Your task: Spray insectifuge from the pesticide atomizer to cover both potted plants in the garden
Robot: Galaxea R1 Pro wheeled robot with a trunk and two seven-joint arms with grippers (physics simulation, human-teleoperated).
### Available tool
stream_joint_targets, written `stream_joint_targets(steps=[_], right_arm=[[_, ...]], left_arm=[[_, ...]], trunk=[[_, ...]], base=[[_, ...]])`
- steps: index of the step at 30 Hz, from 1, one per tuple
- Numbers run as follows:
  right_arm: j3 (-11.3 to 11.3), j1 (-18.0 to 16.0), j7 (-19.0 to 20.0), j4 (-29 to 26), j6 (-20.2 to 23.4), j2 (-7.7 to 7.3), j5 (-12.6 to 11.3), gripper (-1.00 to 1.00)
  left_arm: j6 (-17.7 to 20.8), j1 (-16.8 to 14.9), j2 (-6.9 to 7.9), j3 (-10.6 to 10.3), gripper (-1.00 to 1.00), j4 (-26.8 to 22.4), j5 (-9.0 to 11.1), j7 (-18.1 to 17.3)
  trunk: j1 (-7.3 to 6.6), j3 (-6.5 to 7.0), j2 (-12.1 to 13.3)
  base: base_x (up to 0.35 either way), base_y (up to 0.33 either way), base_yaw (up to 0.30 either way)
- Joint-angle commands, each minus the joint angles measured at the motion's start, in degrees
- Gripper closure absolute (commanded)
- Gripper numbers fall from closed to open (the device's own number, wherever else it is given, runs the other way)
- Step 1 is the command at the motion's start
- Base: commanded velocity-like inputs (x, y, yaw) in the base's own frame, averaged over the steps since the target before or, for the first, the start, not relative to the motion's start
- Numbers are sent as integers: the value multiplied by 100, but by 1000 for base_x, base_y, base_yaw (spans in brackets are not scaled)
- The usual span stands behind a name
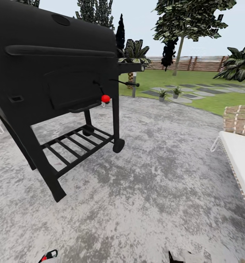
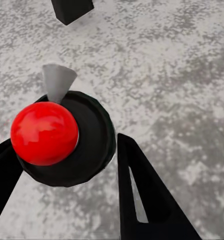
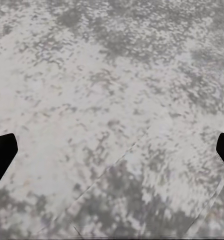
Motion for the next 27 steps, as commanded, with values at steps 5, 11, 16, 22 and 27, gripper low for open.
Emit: stream_joint_targets(steps=[5, 11, 16, 22, 27], right_arm=[[-42, -7, -10, 7, -17, 2, 60, -100], [-42, -3, -10, 7, -17, 2, 60, -100], [-42, -4, -10, 7, -17, 2, 60, -100], [-42, -4, -10, 7, -17, 2, 60, -100], [-42, -4, -10, 7, -17, 2, 68, -100]], left_arm=[[-11, -2, 6, 35, 100, 3, -53, 21], [-11, -2, 0, 35, 100, 3, -53, 21], [-11, -2, -1, 36, 100, 3, -53, 21], [-11, -2, 2, 36, 100, 3, -53, 21], [-11, -2, 14, 36, 100, 3, -53, 21]], trunk=[[-1, -4, -2], [-1, -4, -2], [-1, -4, -2], [-1, -4, -2], [-1, -4, -2]], base=[[10, -1, -300], [203, 0, -300], [323, 0, -300], [329, 0, -300], [87, 0, -102]])
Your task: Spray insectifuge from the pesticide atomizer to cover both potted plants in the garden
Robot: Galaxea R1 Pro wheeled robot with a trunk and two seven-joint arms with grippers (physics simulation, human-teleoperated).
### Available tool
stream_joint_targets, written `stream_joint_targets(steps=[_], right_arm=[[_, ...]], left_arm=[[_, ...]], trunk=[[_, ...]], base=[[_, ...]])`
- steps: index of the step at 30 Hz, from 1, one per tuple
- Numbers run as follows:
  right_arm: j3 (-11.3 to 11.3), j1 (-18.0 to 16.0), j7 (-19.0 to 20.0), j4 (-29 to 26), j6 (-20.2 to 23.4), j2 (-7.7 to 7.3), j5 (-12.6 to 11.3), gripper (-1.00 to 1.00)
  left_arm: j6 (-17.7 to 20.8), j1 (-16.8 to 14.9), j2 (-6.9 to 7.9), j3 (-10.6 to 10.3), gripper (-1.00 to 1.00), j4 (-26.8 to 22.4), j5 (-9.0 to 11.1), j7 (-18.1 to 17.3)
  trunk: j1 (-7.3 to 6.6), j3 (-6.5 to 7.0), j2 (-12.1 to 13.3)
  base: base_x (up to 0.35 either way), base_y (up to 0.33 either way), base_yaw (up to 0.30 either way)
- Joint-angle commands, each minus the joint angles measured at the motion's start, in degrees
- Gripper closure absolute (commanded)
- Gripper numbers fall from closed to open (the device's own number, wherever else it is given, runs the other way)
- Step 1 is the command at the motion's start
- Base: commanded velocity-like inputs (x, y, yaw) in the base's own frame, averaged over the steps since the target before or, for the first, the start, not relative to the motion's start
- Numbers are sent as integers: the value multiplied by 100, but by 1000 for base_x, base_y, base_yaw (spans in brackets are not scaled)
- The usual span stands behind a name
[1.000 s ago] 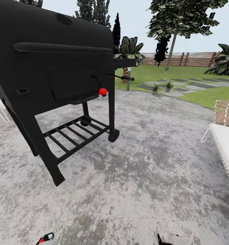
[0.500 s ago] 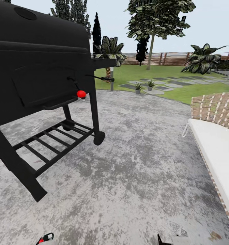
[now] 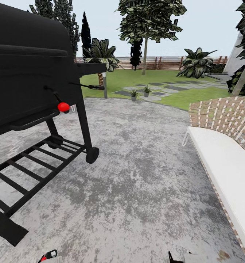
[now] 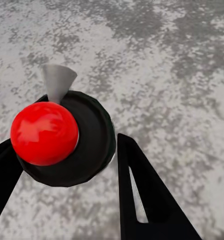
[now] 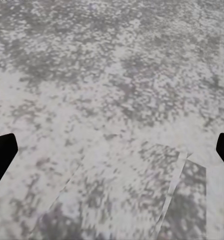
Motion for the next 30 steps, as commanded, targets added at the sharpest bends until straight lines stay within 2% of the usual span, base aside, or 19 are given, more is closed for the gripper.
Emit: stream_joint_targets(steps=[1, 10, 19, 30], right_arm=[[-42, -3, -10, 5, -17, 1, 61, -100], [-47, -5, -2, -6, -24, 4, 60, -100], [-42, -4, -10, -4, -26, 14, 67, -100], [-42, -5, -3, -3, -26, 19, 70, -100]], left_arm=[[-20, -4, -1, 27, 100, 5, -61, 21], [-27, -4, 17, 22, 100, -106, -73, 22], [-22, -4, 21, 25, 100, -144, -70, 29], [-28, -4, 20, 20, 100, -105, -70, 21]], trunk=[[-1, -4, -2], [-1, 3, -2], [-1, 5, -2], [-1, 5, -2]], base=[[9, 0, -11], [43, 0, -226], [318, 0, -281], [339, 0, -55]])
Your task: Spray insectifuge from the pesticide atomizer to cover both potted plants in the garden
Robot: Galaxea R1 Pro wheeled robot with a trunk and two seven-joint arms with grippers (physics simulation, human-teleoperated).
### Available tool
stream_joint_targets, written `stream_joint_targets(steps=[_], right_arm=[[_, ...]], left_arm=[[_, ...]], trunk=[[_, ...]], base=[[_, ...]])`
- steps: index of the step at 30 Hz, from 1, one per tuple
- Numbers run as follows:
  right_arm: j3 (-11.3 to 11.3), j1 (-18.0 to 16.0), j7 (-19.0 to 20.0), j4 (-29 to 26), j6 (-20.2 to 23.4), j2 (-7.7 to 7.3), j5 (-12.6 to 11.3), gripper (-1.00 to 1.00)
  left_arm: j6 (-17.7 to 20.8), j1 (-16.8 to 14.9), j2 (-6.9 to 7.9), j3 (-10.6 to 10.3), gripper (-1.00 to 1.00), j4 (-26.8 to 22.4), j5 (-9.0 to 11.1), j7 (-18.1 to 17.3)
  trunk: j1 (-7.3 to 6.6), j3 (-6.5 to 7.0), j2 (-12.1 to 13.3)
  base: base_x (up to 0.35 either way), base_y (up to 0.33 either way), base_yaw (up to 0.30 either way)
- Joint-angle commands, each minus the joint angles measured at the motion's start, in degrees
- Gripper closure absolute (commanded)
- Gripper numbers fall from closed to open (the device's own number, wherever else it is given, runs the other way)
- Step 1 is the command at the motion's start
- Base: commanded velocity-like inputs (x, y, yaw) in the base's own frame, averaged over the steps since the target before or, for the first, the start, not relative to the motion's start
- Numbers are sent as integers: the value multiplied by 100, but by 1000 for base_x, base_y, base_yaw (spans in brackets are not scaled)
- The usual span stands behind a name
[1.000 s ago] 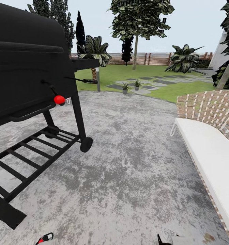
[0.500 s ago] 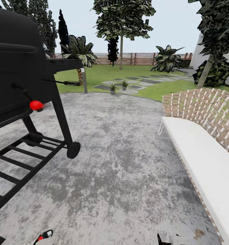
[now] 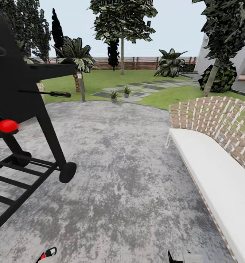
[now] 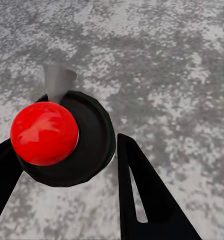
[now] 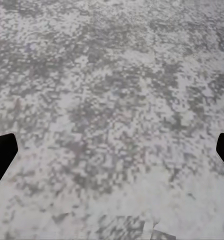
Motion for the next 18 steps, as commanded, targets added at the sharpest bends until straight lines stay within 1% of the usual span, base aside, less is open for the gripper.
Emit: stream_joint_targets(steps=[1, 4, 6, 9, 18], right_arm=[[-42, -4, -8, 6, -17, 1, 60, -100], [-42, -4, -7, 6, -17, 1, 60, -100], [-42, -1, -7, 10, -17, 1, 60, -100], [-36, -4, 5, 14, -16, 1, 66, -100], [-33, -2, 2, 15, -9, 2, 69, -100]], left_arm=[[-20, -3, -2, 30, 100, 6, -60, 20], [-20, -3, -4, 29, 100, 15, -60, 21], [-20, -3, -4, 28, 100, 17, -60, 20], [-20, -3, -4, 27, 100, 17, -60, 20], [-13, -3, -4, 27, 100, 18, -57, 27]], trunk=[[2, -5, -2], [2, -5, -2], [2, -5, -2], [2, -5, -2], [2, -5, -2]], base=[[339, 0, -203], [339, 0, -217], [339, 0, -98], [339, -15, -26], [338, -74, -1]])
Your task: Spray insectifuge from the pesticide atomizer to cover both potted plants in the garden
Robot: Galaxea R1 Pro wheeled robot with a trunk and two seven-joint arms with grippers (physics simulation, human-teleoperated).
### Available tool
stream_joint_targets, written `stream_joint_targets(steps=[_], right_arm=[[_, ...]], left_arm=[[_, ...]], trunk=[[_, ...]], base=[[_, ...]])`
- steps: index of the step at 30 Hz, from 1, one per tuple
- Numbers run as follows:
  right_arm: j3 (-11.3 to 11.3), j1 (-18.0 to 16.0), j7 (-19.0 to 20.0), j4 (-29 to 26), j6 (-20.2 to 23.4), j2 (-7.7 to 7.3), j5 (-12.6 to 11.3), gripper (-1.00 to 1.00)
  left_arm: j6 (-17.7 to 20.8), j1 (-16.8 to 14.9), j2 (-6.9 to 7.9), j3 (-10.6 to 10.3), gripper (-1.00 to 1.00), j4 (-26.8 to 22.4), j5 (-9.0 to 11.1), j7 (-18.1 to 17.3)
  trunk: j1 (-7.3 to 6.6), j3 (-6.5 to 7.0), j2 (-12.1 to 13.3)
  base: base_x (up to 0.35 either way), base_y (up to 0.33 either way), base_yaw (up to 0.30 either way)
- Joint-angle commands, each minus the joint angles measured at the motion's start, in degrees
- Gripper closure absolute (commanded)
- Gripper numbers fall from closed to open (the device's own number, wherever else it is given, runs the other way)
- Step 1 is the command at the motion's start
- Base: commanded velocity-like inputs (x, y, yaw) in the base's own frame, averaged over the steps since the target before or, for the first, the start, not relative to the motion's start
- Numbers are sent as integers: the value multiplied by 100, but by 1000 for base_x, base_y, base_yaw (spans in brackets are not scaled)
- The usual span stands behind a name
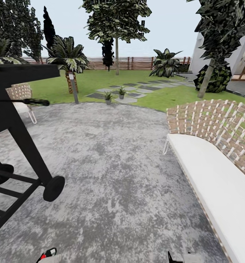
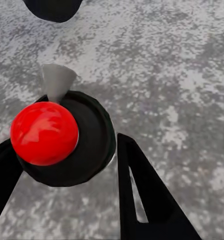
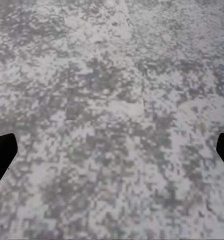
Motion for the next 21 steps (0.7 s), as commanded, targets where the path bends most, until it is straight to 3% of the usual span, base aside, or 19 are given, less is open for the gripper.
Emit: stream_joint_targets(steps=[1, 12, 21], right_arm=[[-43, -4, -9, 5, -19, 1, 59, -100], [-39, -4, 0, 5, -17, 1, 60, -100], [-41, -6, -15, -2, -23, 4, 51, -100]], left_arm=[[-19, -4, -2, 28, 100, 5, -59, 21], [-18, -4, -2, 35, 100, 5, -54, 24], [-18, -4, -9, 37, 100, 5, -54, 24]], trunk=[[2, -5, -2], [2, -5, -2], [2, -5, -2]], base=[[338, -18, 0], [339, -3, -158], [339, 0, -19]])
